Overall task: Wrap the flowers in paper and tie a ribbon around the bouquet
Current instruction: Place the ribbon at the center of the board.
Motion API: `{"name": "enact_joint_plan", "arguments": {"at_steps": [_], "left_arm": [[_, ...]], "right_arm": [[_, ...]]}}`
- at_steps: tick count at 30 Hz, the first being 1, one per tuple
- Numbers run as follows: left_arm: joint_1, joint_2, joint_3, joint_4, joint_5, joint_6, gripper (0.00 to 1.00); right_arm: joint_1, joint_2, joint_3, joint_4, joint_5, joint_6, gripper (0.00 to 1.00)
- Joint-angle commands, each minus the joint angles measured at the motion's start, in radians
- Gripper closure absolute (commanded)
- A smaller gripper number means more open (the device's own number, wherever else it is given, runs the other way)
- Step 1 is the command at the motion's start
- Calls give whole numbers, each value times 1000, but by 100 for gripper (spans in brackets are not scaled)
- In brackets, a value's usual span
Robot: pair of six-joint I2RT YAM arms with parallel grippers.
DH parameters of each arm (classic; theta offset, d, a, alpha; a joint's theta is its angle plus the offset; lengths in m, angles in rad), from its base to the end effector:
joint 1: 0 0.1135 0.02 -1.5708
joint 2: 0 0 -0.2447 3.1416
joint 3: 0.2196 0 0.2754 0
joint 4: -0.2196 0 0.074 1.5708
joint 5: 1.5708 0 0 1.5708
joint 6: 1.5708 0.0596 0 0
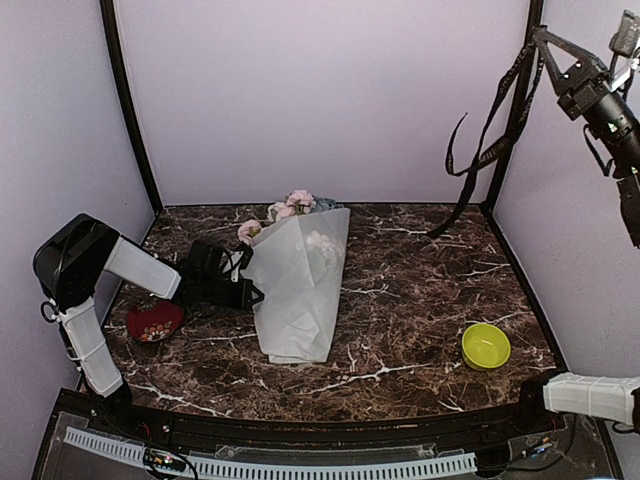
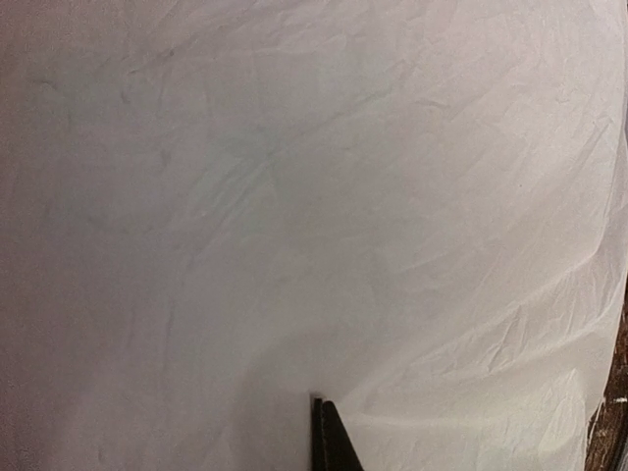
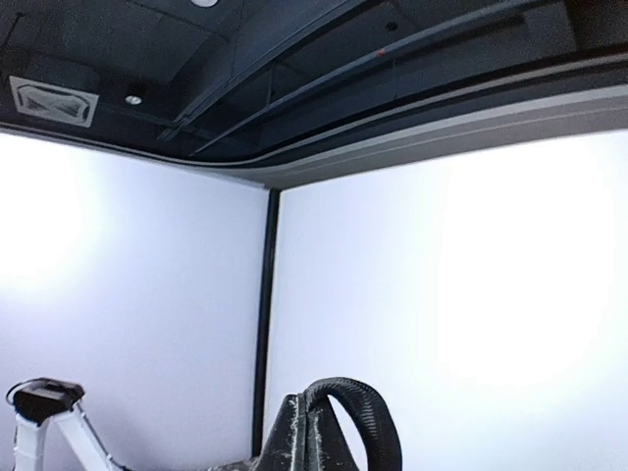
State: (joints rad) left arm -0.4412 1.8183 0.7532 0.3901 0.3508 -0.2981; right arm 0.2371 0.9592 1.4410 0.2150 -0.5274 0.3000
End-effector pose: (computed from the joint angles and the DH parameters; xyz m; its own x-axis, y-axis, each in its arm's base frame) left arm 0.3205 -0.1740 0.0634 -0.7292 0.0393 -0.6832 0.4493 0.7806 -0.4346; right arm 0.1739 0.0729 0.5721 0.4251 0.3654 -0.8281 -0.7367 0.6713 -0.0819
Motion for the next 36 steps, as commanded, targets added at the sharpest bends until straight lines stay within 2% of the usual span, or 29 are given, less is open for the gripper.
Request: {"name": "enact_joint_plan", "arguments": {"at_steps": [1, 7, 11, 16, 20, 22, 25, 28, 33, 35, 36], "left_arm": [[10, -2, -3, -129, -64, 23, 100], [10, -2, 1, -141, -70, 30, 100], [9, -1, 0, -145, -76, 33, 100], [10, 2, -2, -141, -76, 31, 100], [9, 3, 0, -140, -75, 31, 100], [9, 3, 1, -141, -74, 33, 100], [9, 3, 0, -141, -71, 32, 100], [9, 3, -2, -140, -72, 33, 100], [9, 1, -4, -140, -68, 34, 100], [9, 0, -4, -142, -69, 34, 100], [10, -2, -5, -142, -70, 33, 100]], "right_arm": [[51, 118, -101, 11, -207, 149, 100], [226, 179, -70, -79, -299, 79, 100], [238, 179, -40, -22, -344, 127, 100], [237, 189, -23, -63, -278, 119, 100], [221, 214, -53, -168, -68, 70, 100], [202, 244, -46, -276, 123, 36, 100], [169, 319, -25, -443, 510, 10, 100], [133, 423, -22, -539, 733, -17, 99], [93, 686, 99, -718, 870, -51, 46], [89, 787, 178, -817, 904, -62, 34], [90, 828, 210, -867, 911, -62, 31]]}}
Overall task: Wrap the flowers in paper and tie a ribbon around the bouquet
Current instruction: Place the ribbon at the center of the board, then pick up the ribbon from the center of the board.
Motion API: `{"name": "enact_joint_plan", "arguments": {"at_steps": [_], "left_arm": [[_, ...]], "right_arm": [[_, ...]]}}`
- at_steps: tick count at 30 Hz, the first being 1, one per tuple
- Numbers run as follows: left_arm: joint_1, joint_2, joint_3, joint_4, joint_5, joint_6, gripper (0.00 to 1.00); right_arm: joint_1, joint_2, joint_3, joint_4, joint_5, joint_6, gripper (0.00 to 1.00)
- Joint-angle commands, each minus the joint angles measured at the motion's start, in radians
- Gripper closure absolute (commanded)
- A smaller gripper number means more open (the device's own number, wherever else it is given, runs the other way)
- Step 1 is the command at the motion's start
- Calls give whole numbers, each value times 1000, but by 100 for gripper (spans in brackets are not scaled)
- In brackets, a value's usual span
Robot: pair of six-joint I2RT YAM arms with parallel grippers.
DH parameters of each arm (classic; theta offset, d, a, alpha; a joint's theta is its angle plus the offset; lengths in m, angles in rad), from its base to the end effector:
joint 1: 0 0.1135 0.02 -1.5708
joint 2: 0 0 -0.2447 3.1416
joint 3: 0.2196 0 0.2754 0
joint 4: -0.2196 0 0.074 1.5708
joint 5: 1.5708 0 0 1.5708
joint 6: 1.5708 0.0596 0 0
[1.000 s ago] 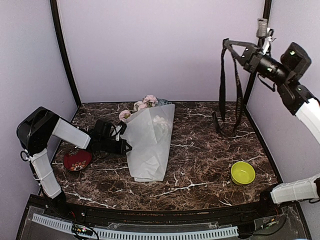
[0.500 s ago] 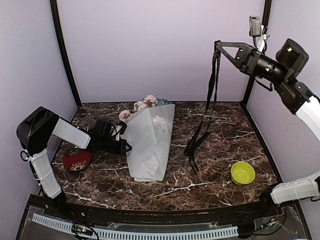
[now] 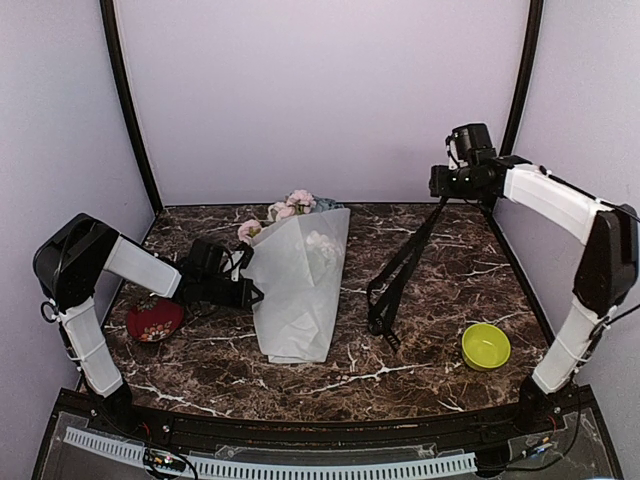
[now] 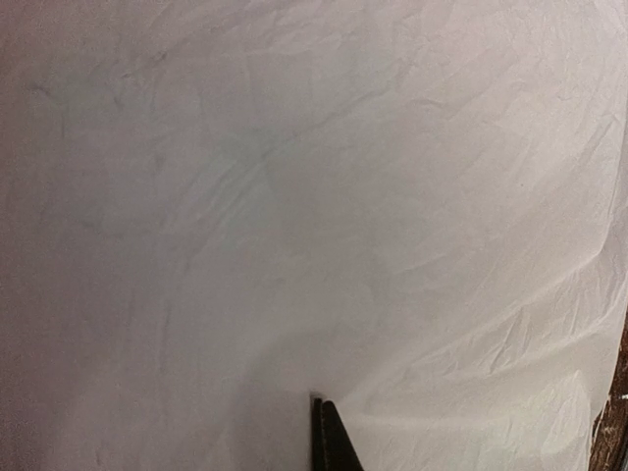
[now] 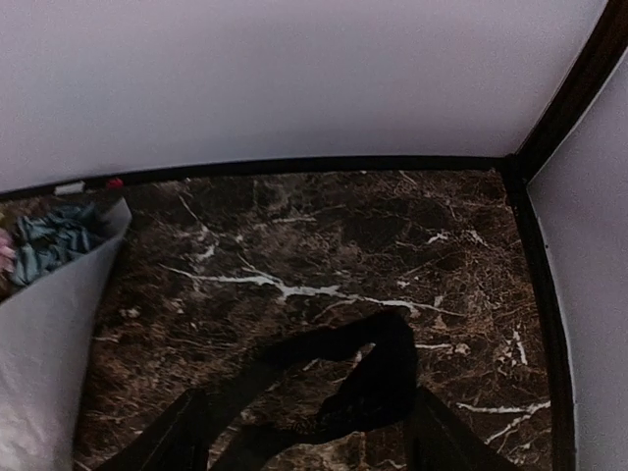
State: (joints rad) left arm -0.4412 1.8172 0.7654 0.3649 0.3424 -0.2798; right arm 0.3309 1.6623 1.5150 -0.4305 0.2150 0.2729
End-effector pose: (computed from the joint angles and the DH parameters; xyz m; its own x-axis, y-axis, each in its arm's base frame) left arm 0.3222 -0.1743 0.0646 -0.7270 0.0557 -0.6843 0.4539 0.7869 -0.4182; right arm 0.4087 0.1270 0.3049 -0.5374 0.0938 -0.8381 -0.0037 0.9935 0.1136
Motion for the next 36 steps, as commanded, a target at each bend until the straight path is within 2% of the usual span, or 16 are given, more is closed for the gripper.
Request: {"name": "enact_joint_plan", "arguments": {"at_steps": [1, 7, 10, 13, 17, 19, 20, 23, 26, 29, 36], "left_arm": [[10, -2, -20, -116, -61, 16, 100], [9, 0, -25, -112, -63, 19, 100], [10, 2, -20, -113, -64, 22, 100], [9, 2, -17, -115, -63, 22, 100], [10, 4, -20, -111, -63, 18, 100], [9, 7, -23, -105, -60, 16, 100], [10, 9, -24, -103, -59, 15, 100], [10, 15, -24, -100, -54, 10, 100], [9, 22, -23, -96, -50, 7, 100], [9, 20, -25, -95, -48, 5, 100], [9, 14, -27, -100, -52, 11, 100]], "right_arm": [[-3, 154, 154, -261, 168, -36, 29], [73, 146, 70, -305, 208, -33, 25], [147, 136, 32, -392, 226, -19, 24], [247, 113, -23, -460, 105, -18, 34], [334, 59, -139, -482, -142, 37, 49], [362, 22, -211, -464, -258, 63, 50], [375, 15, -242, -460, -291, 74, 47], [419, 13, -319, -429, -317, 93, 32], [439, 56, -399, -371, -347, 100, 30], [463, 120, -411, -343, -316, 97, 33], [518, 199, -380, -322, -262, 104, 50]]}}
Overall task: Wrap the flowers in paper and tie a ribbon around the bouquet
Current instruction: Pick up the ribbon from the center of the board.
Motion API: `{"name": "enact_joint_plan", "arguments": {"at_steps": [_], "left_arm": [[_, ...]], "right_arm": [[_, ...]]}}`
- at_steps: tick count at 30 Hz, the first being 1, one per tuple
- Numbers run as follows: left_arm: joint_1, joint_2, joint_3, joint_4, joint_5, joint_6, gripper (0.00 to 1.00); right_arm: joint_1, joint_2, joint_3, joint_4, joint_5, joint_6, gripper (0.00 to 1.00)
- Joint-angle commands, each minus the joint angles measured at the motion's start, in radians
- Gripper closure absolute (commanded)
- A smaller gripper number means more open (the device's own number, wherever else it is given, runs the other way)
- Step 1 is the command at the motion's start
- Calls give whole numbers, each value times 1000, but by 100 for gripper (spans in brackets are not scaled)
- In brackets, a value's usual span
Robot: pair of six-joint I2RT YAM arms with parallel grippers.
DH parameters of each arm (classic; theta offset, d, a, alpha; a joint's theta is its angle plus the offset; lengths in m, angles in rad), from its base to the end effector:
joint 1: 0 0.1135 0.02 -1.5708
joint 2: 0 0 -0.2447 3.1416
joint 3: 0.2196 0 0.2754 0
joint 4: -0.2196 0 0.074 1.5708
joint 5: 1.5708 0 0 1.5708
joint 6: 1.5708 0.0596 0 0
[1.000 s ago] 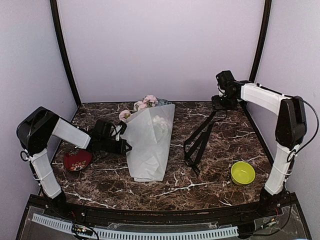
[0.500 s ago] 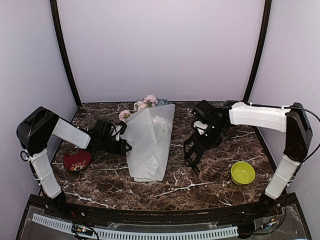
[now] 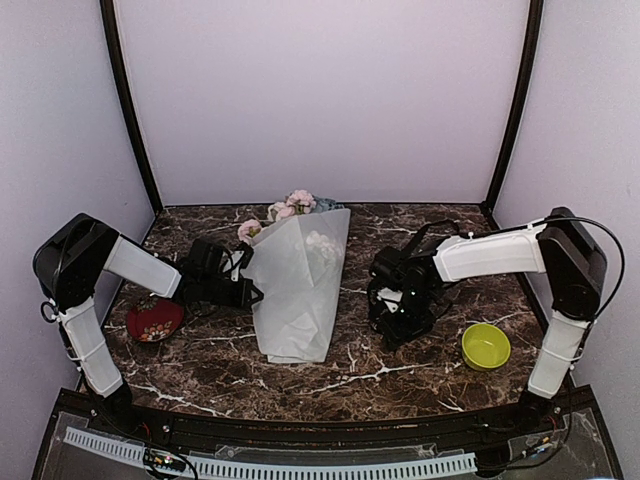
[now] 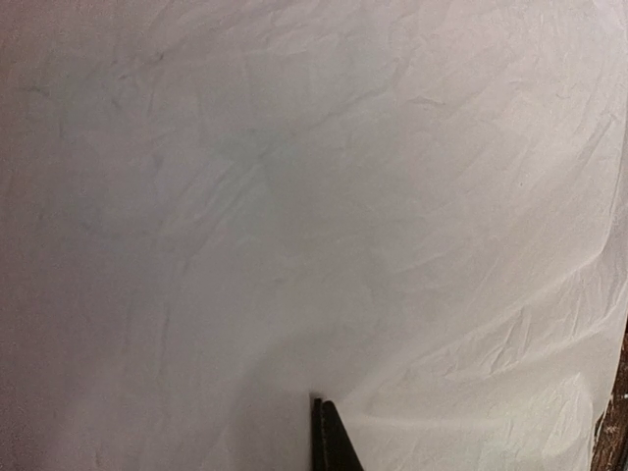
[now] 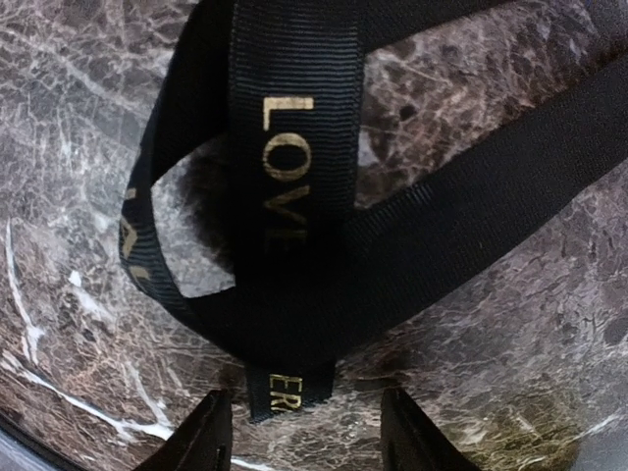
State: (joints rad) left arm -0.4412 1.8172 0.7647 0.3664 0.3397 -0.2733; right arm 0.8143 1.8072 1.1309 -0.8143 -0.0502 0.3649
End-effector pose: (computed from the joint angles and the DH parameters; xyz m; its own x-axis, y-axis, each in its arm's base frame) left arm 0.3222 -0.1741 0.0646 -0.7232 0.0601 -0.6880 0.4575 0.7879 -0.4121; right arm 0.2279 0.2458 0.0968 -0.8993 -0.4336 -0.0570 -0.4369 0.8963 0.0753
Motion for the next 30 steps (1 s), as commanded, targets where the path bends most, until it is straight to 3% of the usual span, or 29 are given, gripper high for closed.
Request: {"name": "enact_joint_plan", "arguments": {"at_steps": [1, 6, 7, 10, 15, 26, 30], "left_arm": [[9, 14, -26, -103, -51, 4, 100], [9, 16, -21, -101, -49, 6, 100], [9, 17, -19, -104, -49, 6, 100], [10, 17, -17, -108, -51, 9, 100], [9, 18, -24, -104, -51, 9, 100], [10, 9, -14, -121, -56, 22, 100], [10, 8, -5, -126, -59, 23, 100]], "right_arm": [[41, 63, 6, 60, 6, 11, 57], [66, 100, 15, 30, 3, 0, 98], [72, 98, 15, 29, -36, -15, 100], [75, 21, 64, 69, -209, -56, 100], [-16, -147, 173, 96, -228, -58, 100], [-585, -439, 519, 210, -121, -43, 100], [-663, -454, 646, 285, -112, -21, 100]]}}
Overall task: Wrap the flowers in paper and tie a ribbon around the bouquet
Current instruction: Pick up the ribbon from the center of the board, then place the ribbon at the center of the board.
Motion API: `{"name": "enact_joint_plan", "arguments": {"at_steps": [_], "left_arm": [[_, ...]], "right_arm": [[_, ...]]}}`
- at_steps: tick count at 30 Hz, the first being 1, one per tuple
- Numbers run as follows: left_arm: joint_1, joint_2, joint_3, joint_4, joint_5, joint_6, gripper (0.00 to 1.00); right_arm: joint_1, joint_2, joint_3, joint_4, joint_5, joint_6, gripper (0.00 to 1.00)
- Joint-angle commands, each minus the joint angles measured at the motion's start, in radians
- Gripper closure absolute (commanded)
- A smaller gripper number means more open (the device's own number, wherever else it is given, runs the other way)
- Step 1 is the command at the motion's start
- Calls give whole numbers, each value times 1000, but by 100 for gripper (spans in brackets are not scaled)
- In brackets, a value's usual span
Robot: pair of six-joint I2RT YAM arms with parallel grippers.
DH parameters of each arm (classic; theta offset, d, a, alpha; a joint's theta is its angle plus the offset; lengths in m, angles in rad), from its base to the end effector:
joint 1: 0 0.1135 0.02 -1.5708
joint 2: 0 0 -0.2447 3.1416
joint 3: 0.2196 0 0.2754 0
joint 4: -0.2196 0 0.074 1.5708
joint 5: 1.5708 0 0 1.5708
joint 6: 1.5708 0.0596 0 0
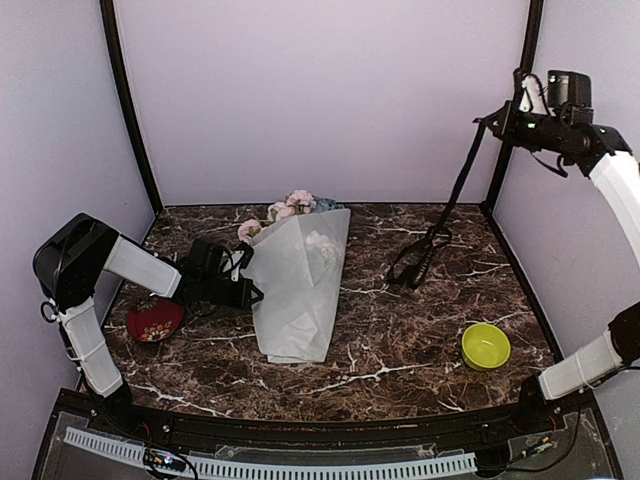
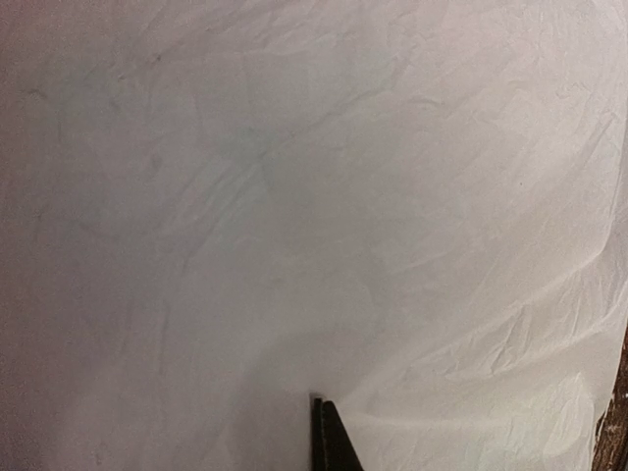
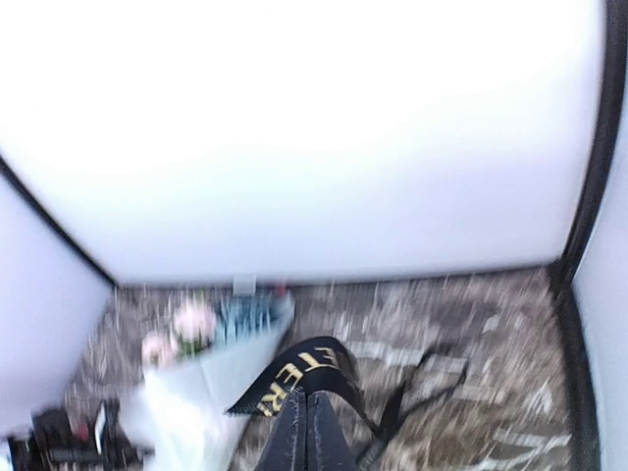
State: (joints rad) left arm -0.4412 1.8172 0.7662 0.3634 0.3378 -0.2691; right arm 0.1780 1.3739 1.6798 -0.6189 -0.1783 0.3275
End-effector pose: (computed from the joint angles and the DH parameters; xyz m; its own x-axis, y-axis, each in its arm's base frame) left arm 0.3224 -0.1741 0.0647 -0.7219 0.0635 -0.6890 0.4591 0.7891 -0.4082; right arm 0.3294 0.0700 0.4508 -0.3964 0.2504 -0.8833 -0.2247 0.9064 0.3578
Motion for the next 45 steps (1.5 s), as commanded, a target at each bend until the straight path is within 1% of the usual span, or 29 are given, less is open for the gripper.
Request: {"name": "enact_joint_plan", "arguments": {"at_steps": [1, 3, 4, 6, 7, 9, 10, 11, 13, 16, 18, 22, 23, 24, 27, 28, 29, 31, 32, 35, 37, 39, 41, 45], "left_arm": [[9, 8, -5, -123, -57, 19, 100], [10, 8, -4, -123, -57, 19, 100], [9, 9, -4, -121, -57, 18, 100], [9, 12, 0, -124, -57, 17, 100], [10, 14, 3, -128, -57, 18, 100], [10, 14, 7, -134, -59, 21, 100], [9, 14, 10, -139, -61, 23, 100], [9, 13, 10, -142, -63, 25, 100], [9, 14, 10, -147, -65, 27, 100], [10, 17, 10, -147, -67, 29, 100], [10, 20, 10, -143, -64, 27, 100], [9, 29, 16, -139, -59, 23, 100], [9, 30, 18, -140, -59, 23, 100], [9, 30, 19, -140, -60, 24, 100], [9, 30, 19, -139, -59, 22, 100], [9, 30, 19, -140, -59, 22, 100], [10, 30, 18, -140, -57, 22, 100], [10, 30, 15, -140, -57, 21, 100], [9, 30, 15, -141, -56, 20, 100], [9, 29, 8, -135, -56, 18, 100], [10, 28, 2, -126, -53, 12, 100], [9, 30, -2, -121, -50, 11, 100], [10, 31, -3, -118, -47, 10, 100], [9, 34, -7, -113, -43, 7, 100]], "right_arm": [[-26, -12, 119, 99, -21, 15, 100], [4, 7, 127, 114, -85, 16, 100], [52, 20, 119, 107, -90, -6, 100], [205, 59, 105, 68, -65, -94, 100], [302, 89, 101, 41, -74, -151, 100], [475, 160, 93, -27, -170, -268, 100], [584, 188, 82, -51, -225, -331, 100], [662, 208, 54, -55, -270, -380, 100], [782, 240, -4, -45, -293, -435, 100], [846, 330, -25, -109, -362, -454, 100], [871, 381, -35, -161, -350, -458, 100], [938, 455, -82, -195, -315, -469, 100], [949, 474, -81, -205, -298, -464, 100], [953, 492, -79, -208, -269, -451, 98], [953, 523, -79, -203, -184, -404, 46], [949, 523, -86, -192, -150, -384, 34], [939, 520, -94, -173, -117, -358, 25], [896, 508, -120, -126, -114, -295, 2], [861, 502, -136, -86, -123, -250, 0], [733, 487, -213, 28, -160, -57, 0], [643, 478, -306, 154, -217, 87, 4], [595, 484, -392, 299, -285, 197, 7], [570, 501, -428, 394, -298, 259, 8], [555, 563, -401, 465, -274, 297, 9]]}}
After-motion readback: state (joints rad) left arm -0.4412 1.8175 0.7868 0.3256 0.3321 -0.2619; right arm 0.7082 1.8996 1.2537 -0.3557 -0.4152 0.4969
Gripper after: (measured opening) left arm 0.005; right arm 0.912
